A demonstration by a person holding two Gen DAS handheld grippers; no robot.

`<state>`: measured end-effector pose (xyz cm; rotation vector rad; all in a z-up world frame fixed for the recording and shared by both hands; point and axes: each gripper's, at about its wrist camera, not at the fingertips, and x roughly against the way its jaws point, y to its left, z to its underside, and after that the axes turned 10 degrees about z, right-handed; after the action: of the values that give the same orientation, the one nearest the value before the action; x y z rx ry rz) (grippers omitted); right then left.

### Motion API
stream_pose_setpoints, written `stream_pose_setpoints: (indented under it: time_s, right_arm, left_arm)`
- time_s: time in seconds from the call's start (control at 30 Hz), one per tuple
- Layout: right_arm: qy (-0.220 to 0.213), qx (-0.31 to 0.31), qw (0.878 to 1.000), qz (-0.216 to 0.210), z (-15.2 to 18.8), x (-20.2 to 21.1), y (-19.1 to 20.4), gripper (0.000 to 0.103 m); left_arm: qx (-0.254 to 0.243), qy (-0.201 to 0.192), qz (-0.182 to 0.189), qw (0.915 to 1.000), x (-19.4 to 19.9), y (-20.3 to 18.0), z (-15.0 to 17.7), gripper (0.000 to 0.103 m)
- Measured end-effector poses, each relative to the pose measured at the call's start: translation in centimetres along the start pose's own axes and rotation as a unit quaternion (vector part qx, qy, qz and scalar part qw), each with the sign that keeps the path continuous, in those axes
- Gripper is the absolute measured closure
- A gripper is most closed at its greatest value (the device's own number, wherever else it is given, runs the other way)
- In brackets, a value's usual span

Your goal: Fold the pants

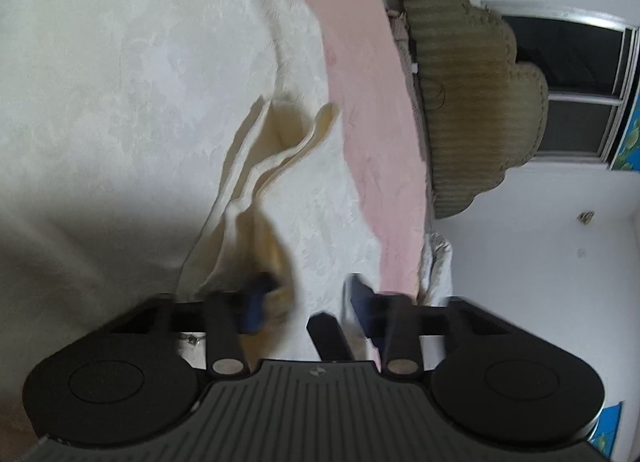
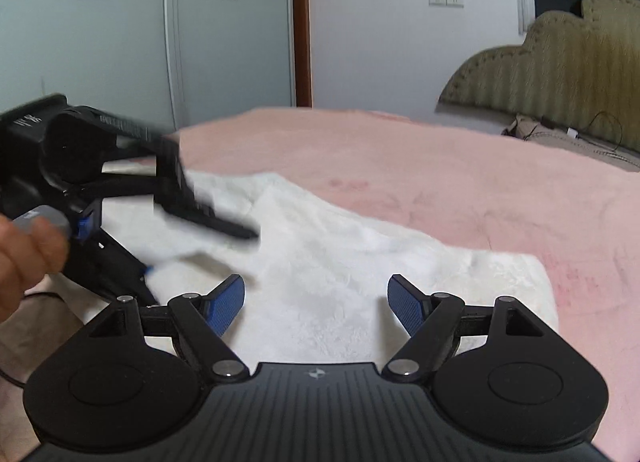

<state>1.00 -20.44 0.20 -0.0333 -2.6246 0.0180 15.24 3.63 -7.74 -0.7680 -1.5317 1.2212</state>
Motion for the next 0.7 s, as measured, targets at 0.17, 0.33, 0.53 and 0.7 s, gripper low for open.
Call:
stream_pose_setpoints:
  time_s: [0.17, 0.33, 0.53, 0.7]
  right_arm:
    - [-0.005, 0.038, 0.999, -0.002, 0.1, -0.5, 1.9, 0.024]
    - [-0.011, 0.045, 0.999, -0.027, 0.0, -1.0, 2.8, 0.024]
    - [0.021, 0.06, 0.998, -0.022, 0.9, -1.8, 3.0, 0.024]
    - [0.027, 0.034, 0.999, -0.006, 1.1, -1.1, 1.0, 0.024]
  left_arm:
    - [-0.062, -0.028, -0.035, 0.9971, 1.2, -0.8, 1.0, 0.091]
    - [-0.137, -0.056, -0.07, 0.9865, 3.3, -2.8, 2.4, 0.092]
    - [-0.117, -0.037, -0.087, 0.9886, 2.9, -0.8, 2.1, 0.091]
    - [-0.12, -0.035, -0.081, 0.9888, 3.1, -0.6, 1.8, 0.081]
